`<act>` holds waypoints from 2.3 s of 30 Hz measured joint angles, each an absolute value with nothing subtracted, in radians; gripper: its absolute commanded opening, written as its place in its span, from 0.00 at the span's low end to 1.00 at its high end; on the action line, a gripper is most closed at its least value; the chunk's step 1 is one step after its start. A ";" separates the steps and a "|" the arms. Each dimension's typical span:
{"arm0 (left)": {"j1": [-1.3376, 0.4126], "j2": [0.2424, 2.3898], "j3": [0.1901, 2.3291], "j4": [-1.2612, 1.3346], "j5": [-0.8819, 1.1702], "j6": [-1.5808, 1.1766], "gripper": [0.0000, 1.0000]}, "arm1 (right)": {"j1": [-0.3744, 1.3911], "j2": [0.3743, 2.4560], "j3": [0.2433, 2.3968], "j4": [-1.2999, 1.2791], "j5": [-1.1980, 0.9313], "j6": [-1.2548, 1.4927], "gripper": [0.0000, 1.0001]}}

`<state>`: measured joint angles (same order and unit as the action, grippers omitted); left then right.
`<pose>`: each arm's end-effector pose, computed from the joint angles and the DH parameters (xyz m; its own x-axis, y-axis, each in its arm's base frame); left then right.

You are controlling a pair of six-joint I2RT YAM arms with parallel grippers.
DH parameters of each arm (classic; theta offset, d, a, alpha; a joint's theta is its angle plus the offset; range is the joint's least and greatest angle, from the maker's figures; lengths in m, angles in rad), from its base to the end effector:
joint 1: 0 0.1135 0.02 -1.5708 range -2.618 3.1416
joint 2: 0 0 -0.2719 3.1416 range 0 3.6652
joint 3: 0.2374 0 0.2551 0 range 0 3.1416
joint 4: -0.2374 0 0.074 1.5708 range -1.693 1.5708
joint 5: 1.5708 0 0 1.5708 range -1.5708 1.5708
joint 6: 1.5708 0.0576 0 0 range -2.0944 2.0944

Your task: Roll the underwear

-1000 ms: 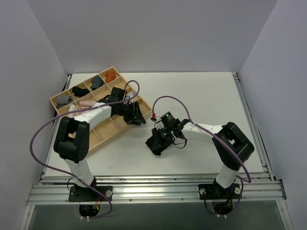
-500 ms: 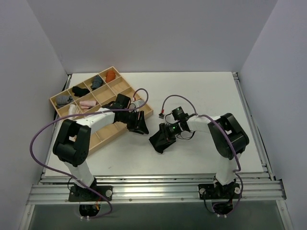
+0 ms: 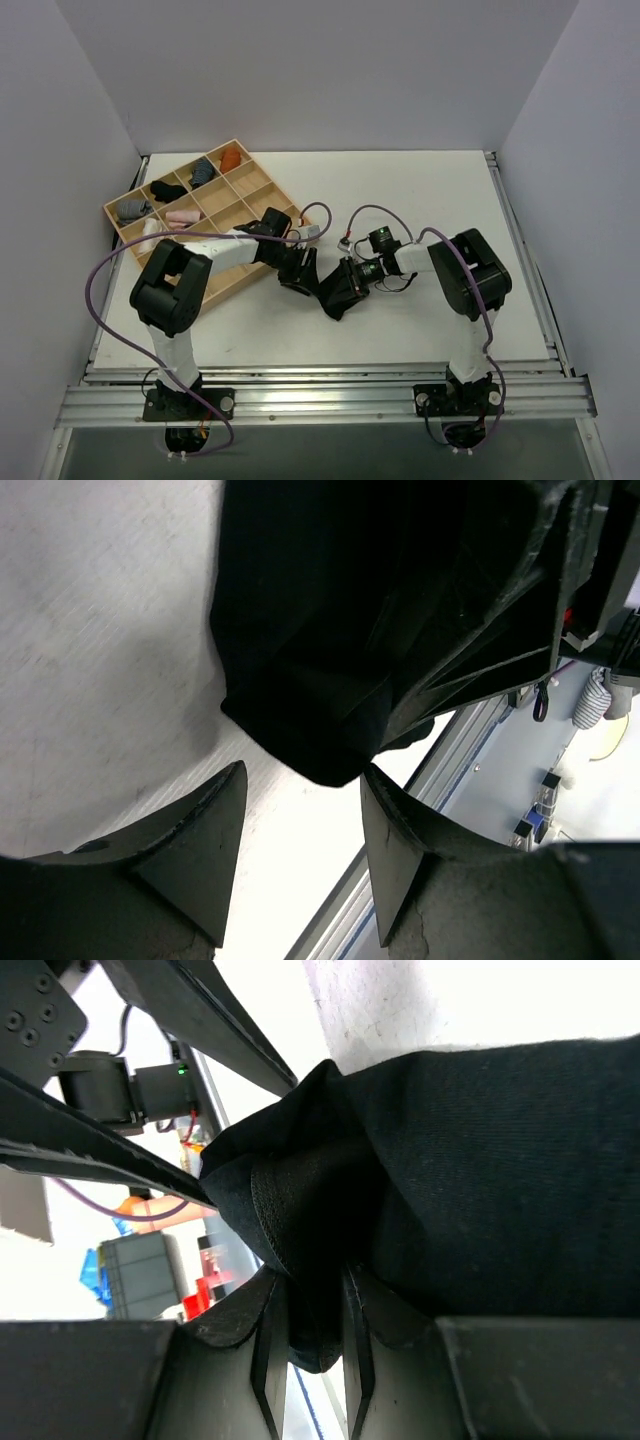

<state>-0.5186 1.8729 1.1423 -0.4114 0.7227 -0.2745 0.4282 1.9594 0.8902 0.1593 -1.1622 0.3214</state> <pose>0.3062 -0.2186 0.1457 -0.9258 0.2943 -0.2372 0.3736 0.6180 -0.6917 0.3004 0.1952 0.1001 -0.8954 -0.2707 -0.3535 -0.4159 0.2246 0.8813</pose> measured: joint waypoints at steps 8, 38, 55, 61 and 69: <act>-0.535 1.911 1.168 -0.387 0.747 -0.265 0.61 | 0.410 2.009 0.905 0.169 -1.238 0.327 0.00; -0.543 2.028 1.283 -0.397 0.813 -0.278 0.02 | 0.414 1.966 0.899 0.170 -1.135 0.422 0.29; -0.560 1.968 1.384 -0.634 0.433 -0.565 0.50 | 0.459 1.817 0.711 0.502 -0.889 0.635 0.00; -0.569 1.928 1.451 -0.763 0.192 -0.762 0.51 | 0.461 1.828 0.664 0.632 -0.888 0.709 0.00; -0.632 1.888 1.425 -0.801 0.057 -0.945 0.61 | 0.461 1.861 0.648 0.735 -0.915 0.742 0.00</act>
